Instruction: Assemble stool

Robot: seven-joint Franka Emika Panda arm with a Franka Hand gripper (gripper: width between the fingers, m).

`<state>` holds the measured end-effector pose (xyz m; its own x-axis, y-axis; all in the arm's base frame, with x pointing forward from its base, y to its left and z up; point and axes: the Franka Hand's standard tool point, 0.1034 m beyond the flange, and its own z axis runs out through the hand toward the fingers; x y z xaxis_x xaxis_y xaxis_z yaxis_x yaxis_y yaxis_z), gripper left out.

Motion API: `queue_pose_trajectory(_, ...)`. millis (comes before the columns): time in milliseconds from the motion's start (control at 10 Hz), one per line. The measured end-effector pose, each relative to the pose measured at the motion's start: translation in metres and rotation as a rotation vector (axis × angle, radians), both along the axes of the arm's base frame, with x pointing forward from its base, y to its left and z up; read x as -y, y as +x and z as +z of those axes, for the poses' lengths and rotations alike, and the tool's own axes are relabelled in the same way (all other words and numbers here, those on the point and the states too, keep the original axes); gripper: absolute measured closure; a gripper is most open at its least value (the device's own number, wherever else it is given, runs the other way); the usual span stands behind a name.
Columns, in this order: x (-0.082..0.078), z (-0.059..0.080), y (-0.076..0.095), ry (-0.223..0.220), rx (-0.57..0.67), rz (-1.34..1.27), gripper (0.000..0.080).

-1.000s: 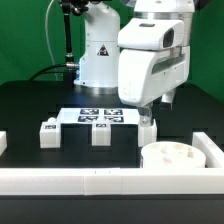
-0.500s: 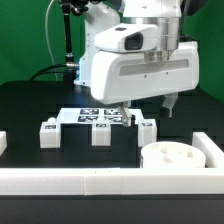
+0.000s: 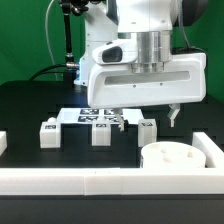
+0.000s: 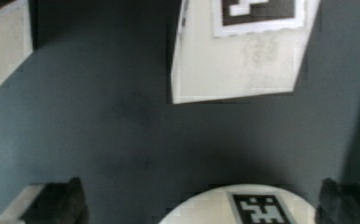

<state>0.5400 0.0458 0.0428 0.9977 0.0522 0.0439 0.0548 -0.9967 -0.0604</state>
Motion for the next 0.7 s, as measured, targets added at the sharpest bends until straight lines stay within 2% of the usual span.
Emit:
queue_pose_trajectory(400, -0.003, -0.004, -0.008, 0.004, -0.025, -0.125, 0.0151)
queue_pose_trajectory(600, -0.004, -0.004, -0.011, 0.003, -0.075, -0.111, 0.0151)
queue_pose_trajectory(700, -0.004, -0.004, -0.017, 0.000, -0.157, -0.114, 0.0151)
